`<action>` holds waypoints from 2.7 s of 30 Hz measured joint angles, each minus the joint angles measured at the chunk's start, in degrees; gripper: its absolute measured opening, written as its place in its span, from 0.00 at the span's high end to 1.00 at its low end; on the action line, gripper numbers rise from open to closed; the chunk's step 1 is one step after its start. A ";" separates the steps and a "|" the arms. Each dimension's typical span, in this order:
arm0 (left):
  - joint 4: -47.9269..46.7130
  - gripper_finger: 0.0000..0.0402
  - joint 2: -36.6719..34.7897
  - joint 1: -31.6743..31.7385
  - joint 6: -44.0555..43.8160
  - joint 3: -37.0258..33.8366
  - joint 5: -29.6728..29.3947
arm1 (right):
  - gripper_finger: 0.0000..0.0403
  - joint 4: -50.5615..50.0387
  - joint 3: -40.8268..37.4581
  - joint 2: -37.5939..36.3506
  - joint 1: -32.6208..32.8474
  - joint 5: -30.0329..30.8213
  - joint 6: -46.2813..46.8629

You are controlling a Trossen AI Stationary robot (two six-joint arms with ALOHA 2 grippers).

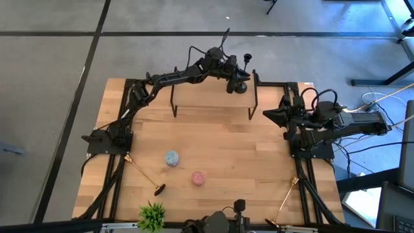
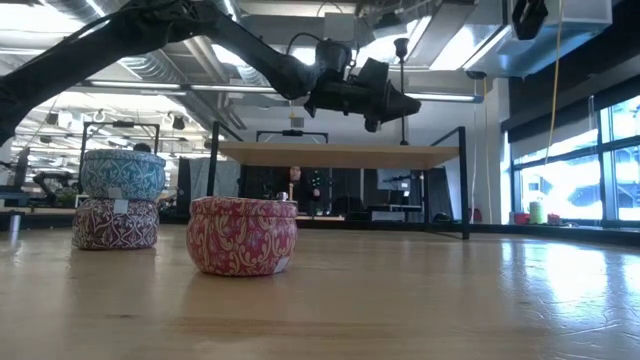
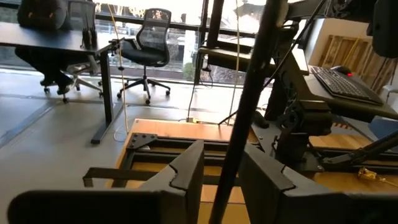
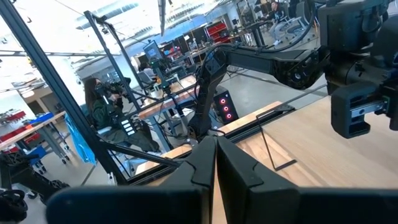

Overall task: Pick & Place candle stick holders
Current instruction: Put the blue scented candle on the shelf

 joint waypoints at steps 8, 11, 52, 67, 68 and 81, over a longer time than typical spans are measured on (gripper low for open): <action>-3.95 0.76 -0.17 0.20 -0.05 0.00 0.05 | 0.96 0.00 0.00 0.00 -0.02 0.11 -0.13; -5.02 0.76 -0.18 0.48 -0.50 0.00 0.16 | 0.96 -0.01 0.00 0.00 -0.02 0.12 -0.13; -51.27 0.76 -13.13 2.64 15.05 0.02 2.97 | 0.96 -2.58 0.02 1.52 -0.02 1.03 0.72; -67.42 0.78 -19.78 -2.40 16.39 0.02 2.72 | 0.96 -2.18 0.02 1.90 0.02 -3.90 1.62; -67.52 0.78 -20.14 -3.28 15.69 0.02 2.54 | 0.96 -2.12 0.02 1.90 0.02 -4.93 1.63; -63.81 0.78 -24.59 -19.50 -2.64 0.02 -15.26 | 0.96 -2.13 0.02 1.90 0.02 -22.30 4.52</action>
